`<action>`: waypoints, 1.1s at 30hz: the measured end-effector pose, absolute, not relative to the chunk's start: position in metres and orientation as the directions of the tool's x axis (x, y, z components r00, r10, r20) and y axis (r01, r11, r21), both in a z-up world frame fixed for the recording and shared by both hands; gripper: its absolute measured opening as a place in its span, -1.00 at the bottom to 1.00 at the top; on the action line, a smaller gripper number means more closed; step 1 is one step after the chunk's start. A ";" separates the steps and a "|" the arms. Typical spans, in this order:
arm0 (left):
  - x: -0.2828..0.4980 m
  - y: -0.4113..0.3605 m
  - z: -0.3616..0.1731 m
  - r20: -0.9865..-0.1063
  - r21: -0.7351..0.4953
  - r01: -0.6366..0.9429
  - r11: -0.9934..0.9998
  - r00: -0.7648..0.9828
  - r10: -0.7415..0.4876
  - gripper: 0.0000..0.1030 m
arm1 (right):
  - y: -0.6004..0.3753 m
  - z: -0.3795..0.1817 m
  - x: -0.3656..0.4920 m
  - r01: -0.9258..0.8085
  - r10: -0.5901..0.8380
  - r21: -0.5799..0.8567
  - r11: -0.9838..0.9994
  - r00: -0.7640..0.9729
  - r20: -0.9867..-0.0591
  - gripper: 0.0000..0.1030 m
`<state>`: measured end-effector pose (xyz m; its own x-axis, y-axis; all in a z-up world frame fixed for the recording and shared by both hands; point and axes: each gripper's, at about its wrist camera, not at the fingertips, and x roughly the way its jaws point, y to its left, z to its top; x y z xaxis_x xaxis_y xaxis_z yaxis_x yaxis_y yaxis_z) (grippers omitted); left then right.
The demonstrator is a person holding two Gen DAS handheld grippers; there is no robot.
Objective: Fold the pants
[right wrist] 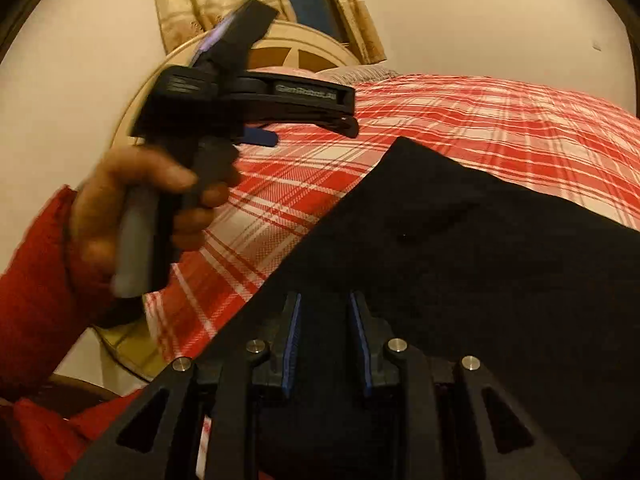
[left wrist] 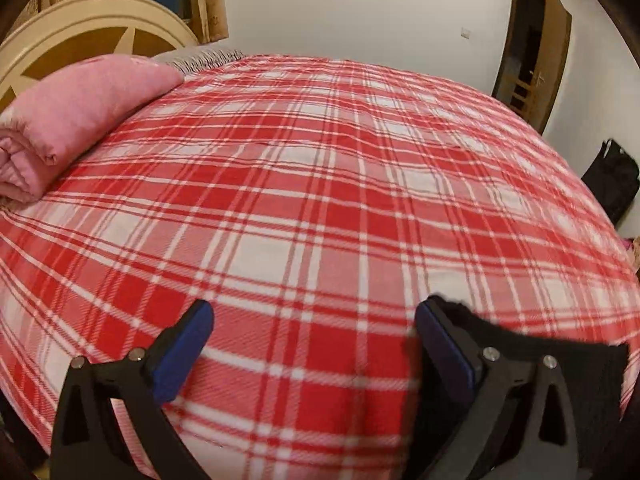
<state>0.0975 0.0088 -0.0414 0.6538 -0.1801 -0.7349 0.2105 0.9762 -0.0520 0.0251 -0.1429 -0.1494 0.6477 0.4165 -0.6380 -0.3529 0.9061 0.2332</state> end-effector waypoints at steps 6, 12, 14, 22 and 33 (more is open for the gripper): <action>0.075 0.024 -0.038 -0.725 -0.043 0.214 0.976 0.665 -0.178 0.99 | -0.161 -0.120 0.035 -0.330 0.462 0.323 0.887 0.630 -0.625 -0.49; 0.026 0.020 -0.048 -0.720 -0.128 0.313 0.941 0.623 -0.306 0.99 | -0.189 -0.093 0.083 -0.237 0.353 0.264 0.935 0.692 -0.629 -0.49; 0.008 0.013 -0.054 -0.721 -0.147 0.332 0.932 0.609 -0.330 0.99 | -0.178 -0.101 0.113 -0.264 0.385 0.280 0.923 0.641 -0.664 -0.49; -0.012 -0.009 -0.087 -0.788 -0.061 0.305 0.950 0.570 -0.233 0.90 | -0.148 -0.150 0.184 -0.256 0.336 0.236 0.938 0.491 -0.804 -0.29; -0.009 0.037 -0.059 -0.745 -0.047 0.264 0.963 0.633 -0.210 0.91 | -0.252 -0.048 0.045 -0.097 0.247 0.291 0.952 0.805 -0.540 -0.25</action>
<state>-0.0086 0.0370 -0.0587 0.6326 -0.2102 -0.7454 0.2643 0.9633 -0.0474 0.0452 -0.2518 -0.0482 0.8047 0.2474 -0.5396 -0.0974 0.9517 0.2910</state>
